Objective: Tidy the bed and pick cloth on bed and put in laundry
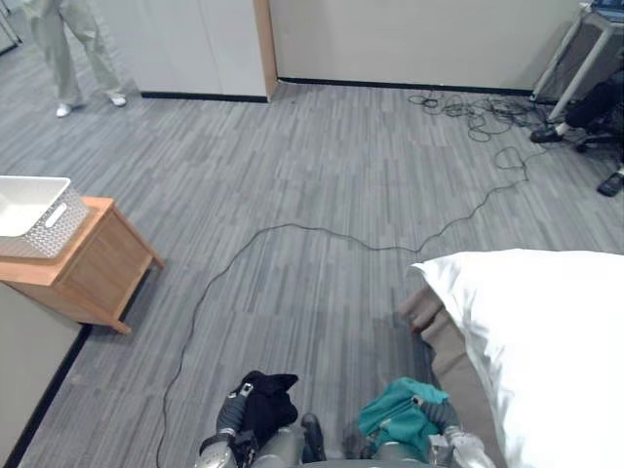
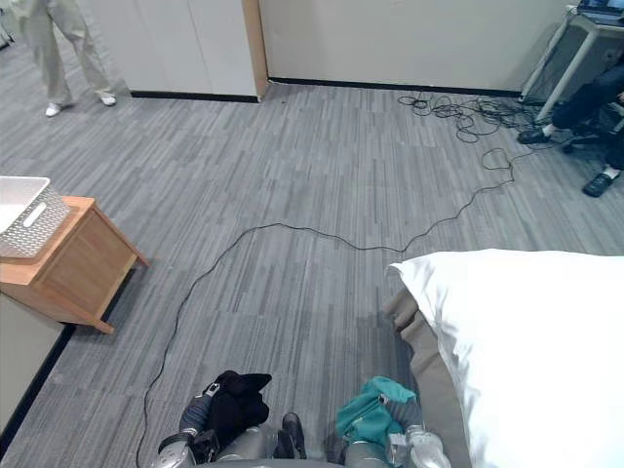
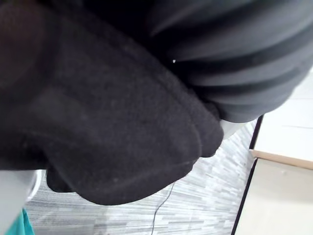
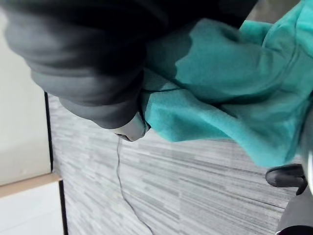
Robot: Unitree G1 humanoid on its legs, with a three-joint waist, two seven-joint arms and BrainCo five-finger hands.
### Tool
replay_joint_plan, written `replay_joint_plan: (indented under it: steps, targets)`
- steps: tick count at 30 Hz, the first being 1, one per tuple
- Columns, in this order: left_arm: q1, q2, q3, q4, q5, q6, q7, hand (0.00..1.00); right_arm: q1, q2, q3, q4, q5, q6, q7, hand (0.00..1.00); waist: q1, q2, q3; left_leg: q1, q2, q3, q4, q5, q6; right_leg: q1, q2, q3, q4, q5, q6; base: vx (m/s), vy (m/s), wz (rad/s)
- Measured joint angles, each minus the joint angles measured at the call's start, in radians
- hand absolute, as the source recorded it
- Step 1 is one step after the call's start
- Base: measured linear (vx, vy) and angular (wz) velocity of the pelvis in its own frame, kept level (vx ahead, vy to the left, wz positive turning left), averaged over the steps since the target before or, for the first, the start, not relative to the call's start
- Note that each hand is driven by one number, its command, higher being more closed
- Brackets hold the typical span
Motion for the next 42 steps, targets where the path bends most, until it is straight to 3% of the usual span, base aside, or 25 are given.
replay_joint_plan:
  steps: [3,6,7,9,11,14,15,18,21,22,23,24,25,26,27,29,32,33,34,36,37,39,40,41,42]
  targets:
    - [0.009,-0.006,0.001,-0.036,0.000,-0.006,-0.001,1.00,0.044,-0.003,0.009,-0.076,-0.023,0.013,-0.003,1.00,0.005,0.004,-0.001,-0.022,0.050,0.063,-0.149,0.022,-0.030,0.023,-0.007,-0.023,-0.019,-0.025,0.022,0.21,0.137,0.25]
    - [0.017,0.009,-0.002,-0.083,-0.001,0.012,-0.013,1.00,0.051,0.012,0.011,-0.088,-0.048,0.035,-0.012,1.00,0.028,-0.028,-0.032,-0.054,0.052,0.073,-0.041,-0.026,0.046,0.011,-0.055,-0.026,0.055,-0.099,0.077,0.38,0.211,-0.05]
    - [0.017,0.018,-0.004,-0.087,0.000,0.014,-0.021,1.00,0.045,0.023,0.015,-0.087,-0.048,0.039,-0.018,1.00,0.033,-0.069,-0.037,-0.051,0.007,0.078,-0.039,-0.047,0.107,-0.058,-0.106,0.002,0.260,-0.129,0.122,0.47,0.144,0.21]
    - [-0.002,0.035,-0.010,-0.083,0.011,0.025,-0.021,1.00,0.031,0.028,0.021,-0.087,-0.048,0.039,-0.020,1.00,-0.002,-0.120,-0.041,-0.003,-0.093,0.059,-0.109,-0.062,0.125,-0.278,-0.210,0.070,0.710,-0.013,0.163,0.52,0.127,0.73]
    - [0.002,0.033,-0.042,-0.084,0.026,0.025,-0.018,1.00,0.032,0.024,0.020,-0.086,-0.047,0.038,-0.020,1.00,0.000,-0.101,-0.017,0.111,-0.119,0.029,-0.181,-0.074,0.124,-0.338,-0.206,0.056,0.834,-0.024,0.145,0.58,0.086,0.42]
    - [-0.004,0.044,-0.079,-0.096,0.026,0.024,-0.018,1.00,0.055,0.033,0.022,-0.124,-0.044,0.032,-0.020,1.00,-0.014,-0.042,0.000,0.264,-0.119,-0.058,-0.275,-0.077,0.133,-0.386,-0.147,-0.039,0.582,-0.054,0.102,0.53,0.008,0.78]
    - [-0.031,0.054,-0.087,-0.102,0.026,0.023,-0.020,1.00,0.053,0.036,0.030,-0.149,-0.038,0.030,-0.021,1.00,-0.040,-0.045,0.017,0.308,-0.105,-0.114,-0.285,-0.082,0.122,-0.417,-0.117,-0.047,0.253,-0.008,0.114,0.51,-0.081,1.21]
    - [-0.044,0.076,-0.088,-0.096,0.023,0.014,-0.023,1.00,0.059,0.046,0.030,-0.155,-0.036,0.027,-0.026,1.00,-0.044,-0.068,0.026,0.392,-0.096,-0.155,-0.288,-0.127,0.057,-0.448,-0.119,0.029,-0.035,0.147,0.167,0.49,-0.159,0.91]
    - [0.019,0.091,-0.083,-0.088,0.010,0.010,-0.018,1.00,0.084,0.050,0.051,-0.156,-0.037,0.013,-0.027,1.00,-0.051,-0.068,-0.011,0.516,-0.020,-0.178,-0.283,-0.263,0.006,-0.458,-0.109,0.052,0.086,0.203,0.095,0.62,-0.365,0.79]
    - [0.056,0.083,-0.079,-0.082,-0.001,0.009,-0.016,1.00,0.086,0.033,0.071,-0.155,-0.036,0.014,-0.025,1.00,-0.047,-0.055,-0.046,0.512,0.015,-0.198,-0.174,-0.286,-0.040,-0.448,-0.082,0.022,0.164,0.163,0.046,0.71,-0.437,0.80]
    - [0.055,0.084,-0.073,-0.072,-0.007,0.009,-0.016,1.00,0.075,0.026,0.080,-0.151,-0.036,0.018,-0.025,1.00,-0.054,-0.061,-0.043,0.446,0.040,-0.200,-0.021,-0.291,-0.059,-0.446,-0.069,0.036,0.193,0.222,0.028,0.69,-0.503,0.53]
    - [0.060,0.060,-0.067,-0.062,-0.018,0.014,-0.012,1.00,0.058,-0.003,0.090,-0.147,-0.037,0.030,-0.021,1.00,-0.045,-0.020,-0.044,0.356,0.107,-0.198,0.191,-0.248,-0.063,-0.435,-0.028,0.018,0.219,0.200,0.006,0.65,-0.473,-0.06]
    - [0.065,0.017,-0.052,-0.048,-0.020,0.017,-0.010,1.00,0.019,-0.037,0.093,-0.151,-0.038,0.042,-0.016,1.00,-0.020,0.036,-0.040,0.251,0.191,-0.206,0.428,-0.070,0.009,-0.370,0.042,0.020,0.161,0.177,-0.030,0.75,-0.502,-0.57]
    - [0.068,-0.010,-0.050,-0.049,-0.022,0.017,-0.006,1.00,-0.012,-0.041,0.091,-0.152,-0.045,0.046,-0.013,1.00,0.007,0.050,-0.020,0.191,0.189,-0.239,0.532,0.033,0.009,-0.298,0.072,0.032,0.094,0.169,-0.048,0.63,-0.321,-0.60]
    - [0.067,-0.017,-0.049,-0.050,-0.022,0.017,-0.007,1.00,-0.034,-0.043,0.086,-0.151,-0.047,0.047,-0.013,1.00,0.006,0.052,-0.008,0.163,0.171,-0.242,0.550,-0.006,-0.006,-0.256,0.074,0.036,0.061,0.162,-0.055,0.75,-0.353,-0.23]
    - [0.068,-0.014,-0.034,-0.085,-0.023,0.005,-0.017,1.00,-0.045,-0.037,0.092,-0.157,-0.079,0.052,-0.011,1.00,0.012,0.030,0.008,0.073,0.049,-0.166,0.417,-0.098,-0.037,-0.075,0.060,0.021,-0.093,0.160,-0.056,0.68,-0.320,0.19]
    - [0.064,-0.015,-0.022,-0.119,-0.024,-0.007,-0.018,1.00,-0.042,-0.025,0.100,-0.207,-0.112,0.077,-0.013,1.00,0.011,0.012,0.016,0.021,-0.026,0.069,0.064,-0.088,-0.031,0.075,0.064,-0.045,-0.217,0.151,-0.047,0.60,-0.286,0.44]
    - [0.062,-0.025,-0.021,-0.122,-0.020,-0.007,-0.017,1.00,-0.028,-0.030,0.100,-0.229,-0.118,0.091,-0.019,1.00,0.009,0.009,0.017,0.015,-0.051,0.183,-0.101,-0.039,-0.023,0.136,0.079,-0.085,-0.257,0.138,-0.025,0.57,-0.263,0.67]
    - [0.056,-0.030,-0.023,-0.130,-0.014,-0.006,-0.015,1.00,-0.020,-0.038,0.098,-0.242,-0.118,0.104,-0.021,1.00,0.010,0.012,0.016,0.008,-0.063,0.284,-0.201,0.007,0.023,0.202,0.111,-0.127,-0.287,0.112,0.011,0.56,-0.240,0.66]
    - [0.057,-0.035,-0.024,-0.136,-0.014,-0.001,-0.009,1.00,-0.005,-0.043,0.100,-0.242,-0.118,0.119,-0.020,1.00,0.017,0.017,0.003,0.005,-0.064,0.351,-0.271,0.023,0.066,0.245,0.149,-0.158,-0.244,0.051,0.025,0.55,-0.176,0.31]
    - [0.057,-0.052,-0.023,-0.136,-0.014,0.013,0.007,1.00,0.011,-0.056,0.100,-0.235,-0.117,0.119,-0.018,1.00,0.044,0.023,-0.032,0.007,-0.070,0.344,-0.315,0.067,0.201,0.210,0.158,-0.170,-0.098,-0.034,0.026,0.58,-0.144,0.06]
    - [0.038,-0.052,-0.021,-0.126,-0.013,0.035,0.028,1.00,0.005,-0.054,0.098,-0.211,-0.115,0.121,-0.016,1.00,0.045,-0.006,-0.051,0.017,-0.108,0.312,-0.315,0.128,0.326,0.099,0.084,-0.210,0.210,-0.070,0.037,0.62,-0.104,0.53]
    - [0.029,-0.041,-0.021,-0.124,0.000,0.037,0.037,1.00,0.006,-0.043,0.099,-0.202,-0.110,0.119,-0.008,1.00,0.022,-0.064,-0.061,0.049,-0.167,0.233,-0.349,0.117,0.331,-0.037,-0.012,-0.212,0.547,0.055,0.043,0.63,-0.099,1.17]
    - [0.024,-0.037,-0.021,-0.121,0.010,0.037,0.042,1.00,0.004,-0.037,0.096,-0.195,-0.110,0.118,-0.003,1.00,0.010,-0.080,-0.059,0.065,-0.185,0.201,-0.354,0.111,0.330,-0.072,-0.042,-0.206,0.630,0.106,0.040,0.62,-0.128,1.53]
    - [0.015,-0.036,-0.023,-0.110,0.027,0.041,0.051,1.00,0.004,-0.033,0.089,-0.184,-0.108,0.118,0.000,1.00,-0.001,-0.091,-0.057,0.099,-0.209,0.139,-0.354,0.095,0.326,-0.124,-0.079,-0.195,0.743,0.082,0.016,0.62,-0.145,1.53]
